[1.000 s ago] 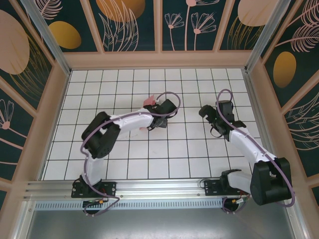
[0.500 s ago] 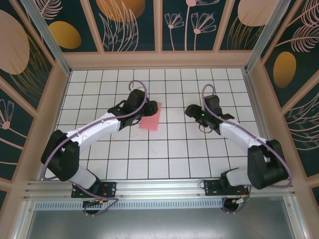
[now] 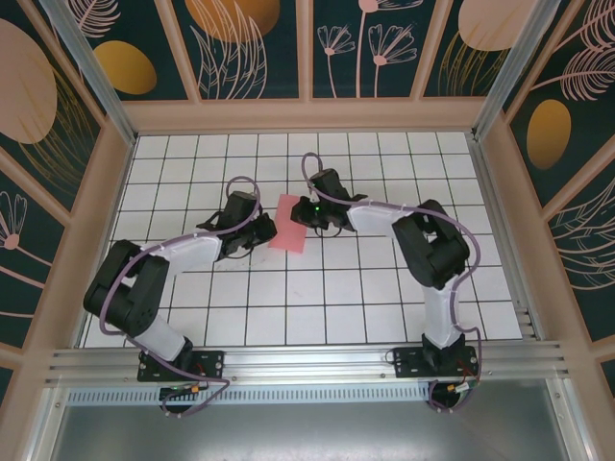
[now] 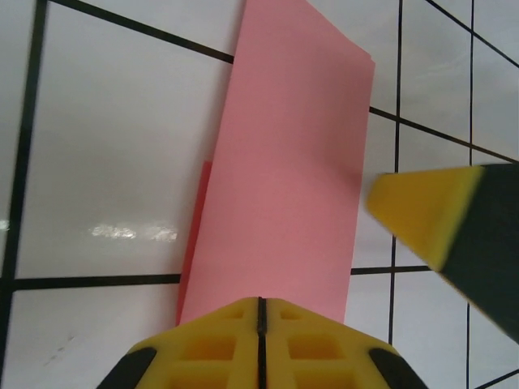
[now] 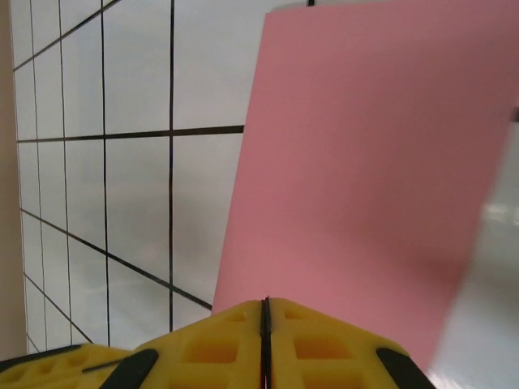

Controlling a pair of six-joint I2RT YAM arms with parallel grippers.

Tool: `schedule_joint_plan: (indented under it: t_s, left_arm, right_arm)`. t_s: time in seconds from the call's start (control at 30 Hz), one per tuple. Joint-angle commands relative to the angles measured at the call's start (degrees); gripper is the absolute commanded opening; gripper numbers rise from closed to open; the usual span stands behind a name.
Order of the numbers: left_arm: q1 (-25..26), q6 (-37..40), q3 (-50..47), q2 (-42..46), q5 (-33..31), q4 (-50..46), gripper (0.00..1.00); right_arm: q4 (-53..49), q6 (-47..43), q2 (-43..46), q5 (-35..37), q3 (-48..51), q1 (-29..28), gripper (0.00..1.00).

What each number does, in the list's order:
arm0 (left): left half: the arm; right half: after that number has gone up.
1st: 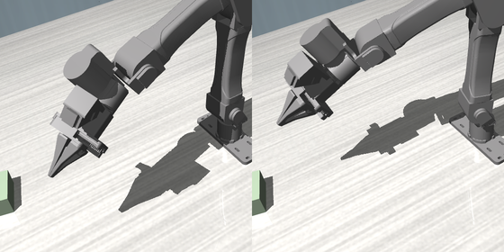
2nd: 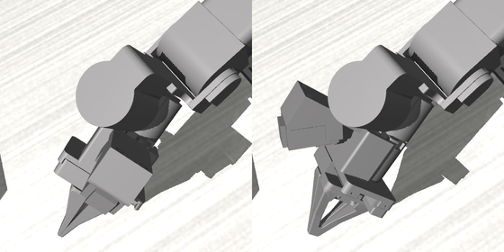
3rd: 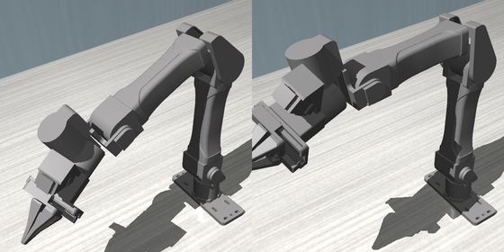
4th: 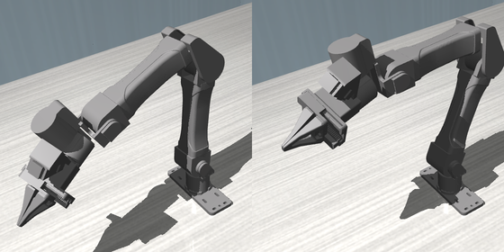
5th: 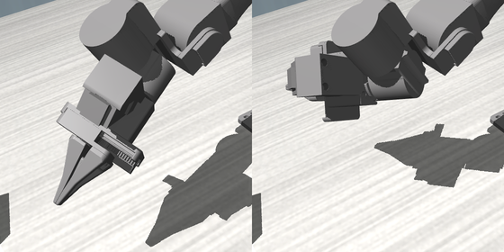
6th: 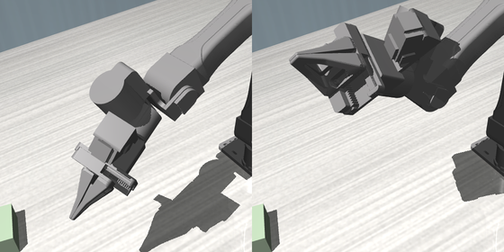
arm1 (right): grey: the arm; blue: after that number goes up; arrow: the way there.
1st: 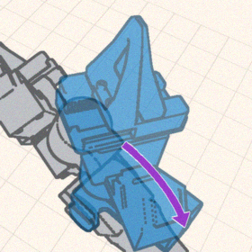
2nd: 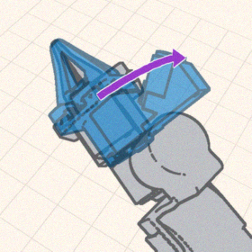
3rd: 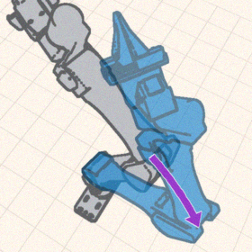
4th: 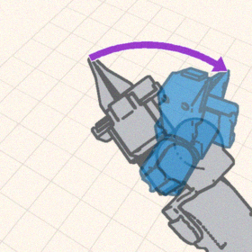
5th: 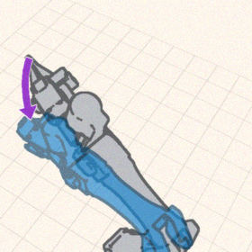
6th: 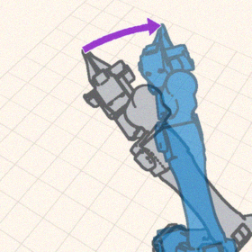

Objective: Fold a paper plane with a square sheet of paper (pick it up from the middle)
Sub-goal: Third fold the triangle at the center of the table.

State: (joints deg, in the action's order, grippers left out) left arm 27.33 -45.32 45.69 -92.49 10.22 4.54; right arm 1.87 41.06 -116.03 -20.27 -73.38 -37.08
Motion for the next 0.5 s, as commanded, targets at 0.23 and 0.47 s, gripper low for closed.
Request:
schedule_joint_plan:
  t_s: [0.23,0.47]
  left_arm:
    - [-0.7,1.72,1.86,-9.15,2.52,4.08,0.08]
    - [-0.7,1.83,-0.16,-9.27,6.36,3.68,0.08]
  right_arm:
    - [-2.13,-1.36,-9.1,-7.58,-8.16,-0.19,0.08]
    - [-7.91,-8.1,-10.03,-8.34,-7.0,-0.19,0.07]
